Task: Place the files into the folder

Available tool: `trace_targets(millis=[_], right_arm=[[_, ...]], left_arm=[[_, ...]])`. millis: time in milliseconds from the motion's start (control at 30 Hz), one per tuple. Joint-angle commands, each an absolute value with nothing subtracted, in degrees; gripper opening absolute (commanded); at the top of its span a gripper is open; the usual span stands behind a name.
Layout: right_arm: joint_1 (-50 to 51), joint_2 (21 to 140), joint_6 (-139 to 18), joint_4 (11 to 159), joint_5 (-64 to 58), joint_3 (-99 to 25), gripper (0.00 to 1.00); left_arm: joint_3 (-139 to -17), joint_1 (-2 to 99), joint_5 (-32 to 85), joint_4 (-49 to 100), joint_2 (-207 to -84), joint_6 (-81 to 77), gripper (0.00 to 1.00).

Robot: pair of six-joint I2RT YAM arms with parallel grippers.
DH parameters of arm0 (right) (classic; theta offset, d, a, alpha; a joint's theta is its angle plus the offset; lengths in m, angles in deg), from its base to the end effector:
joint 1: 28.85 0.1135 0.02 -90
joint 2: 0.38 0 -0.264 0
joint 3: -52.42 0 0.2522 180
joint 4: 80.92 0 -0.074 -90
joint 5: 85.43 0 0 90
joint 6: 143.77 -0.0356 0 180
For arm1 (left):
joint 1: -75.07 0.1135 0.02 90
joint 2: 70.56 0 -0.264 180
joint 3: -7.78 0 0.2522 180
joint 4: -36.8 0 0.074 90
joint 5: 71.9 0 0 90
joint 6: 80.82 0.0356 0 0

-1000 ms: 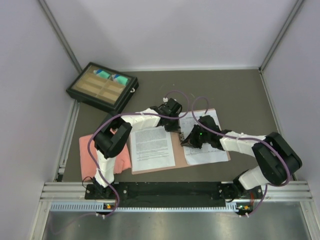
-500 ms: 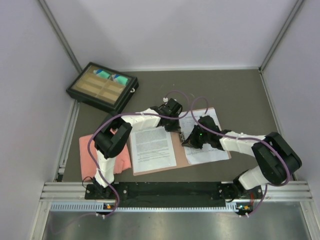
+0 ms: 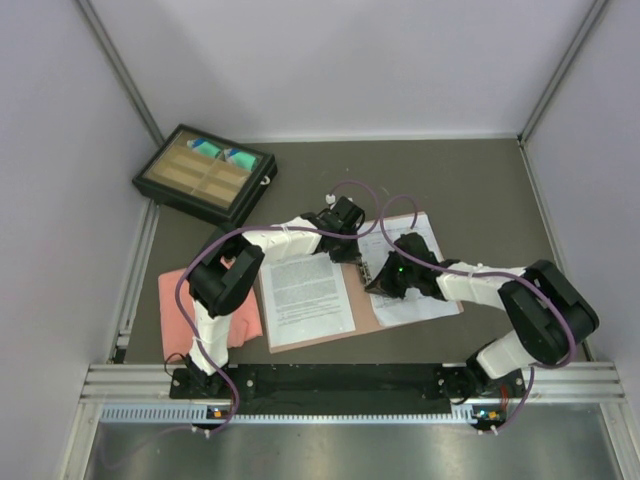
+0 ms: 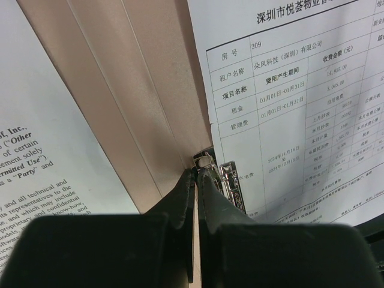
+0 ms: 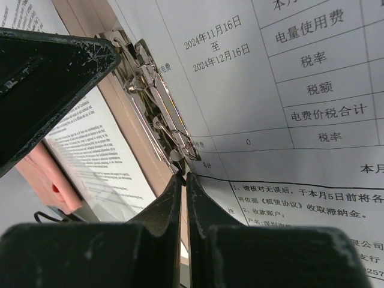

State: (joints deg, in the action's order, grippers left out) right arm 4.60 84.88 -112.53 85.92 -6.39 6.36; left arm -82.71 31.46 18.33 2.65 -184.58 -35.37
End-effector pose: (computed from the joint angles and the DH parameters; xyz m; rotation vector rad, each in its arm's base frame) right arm 0.2133 0.1491 0.1309 0.5046 2.6495 0.8413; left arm 0.3020 -0.2879 0.1613 -0.0205 2.6868 -0.5455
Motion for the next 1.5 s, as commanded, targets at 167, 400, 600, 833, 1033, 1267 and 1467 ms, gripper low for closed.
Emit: trace_targets(millis=[167, 400, 600, 833, 1033, 1267, 1467], right_arm=[[4.99, 90.77, -112.39, 82.23, 2.57, 10.27, 0.00], [4.99, 86.02, -109.41, 82.96, -1.67, 8.61, 0.08], [4.90, 83.74, -106.42, 79.35, -2.63, 5.61, 0.19], [4.99, 74.79, -97.82, 69.78, 1.30, 1.23, 0.29], [4.90, 66.00, -91.31, 57.12, 10.17, -3.87, 0.52], [0.25, 61.24, -88.22, 52.19, 13.89, -5.03, 0.72], [-2.13, 62.37, -85.06, 50.61, 13.80, -6.51, 0.75]], left_arm=[[-79.29, 30.95, 13.62, -1.49, -183.68, -34.41, 0.00], [-78.67, 30.78, 13.27, -1.31, -182.54, -33.98, 0.00], [-81.30, 30.86, 14.84, -1.75, -181.92, -30.91, 0.00], [-87.01, 31.30, 17.84, -1.84, -185.43, -28.35, 0.00], [-90.62, 31.30, 23.89, 0.44, -190.97, -30.28, 0.00], [-92.29, 30.43, 28.29, 5.37, -193.70, -36.24, 0.00], [-93.35, 30.07, 28.65, 11.15, -194.66, -42.39, 0.00]])
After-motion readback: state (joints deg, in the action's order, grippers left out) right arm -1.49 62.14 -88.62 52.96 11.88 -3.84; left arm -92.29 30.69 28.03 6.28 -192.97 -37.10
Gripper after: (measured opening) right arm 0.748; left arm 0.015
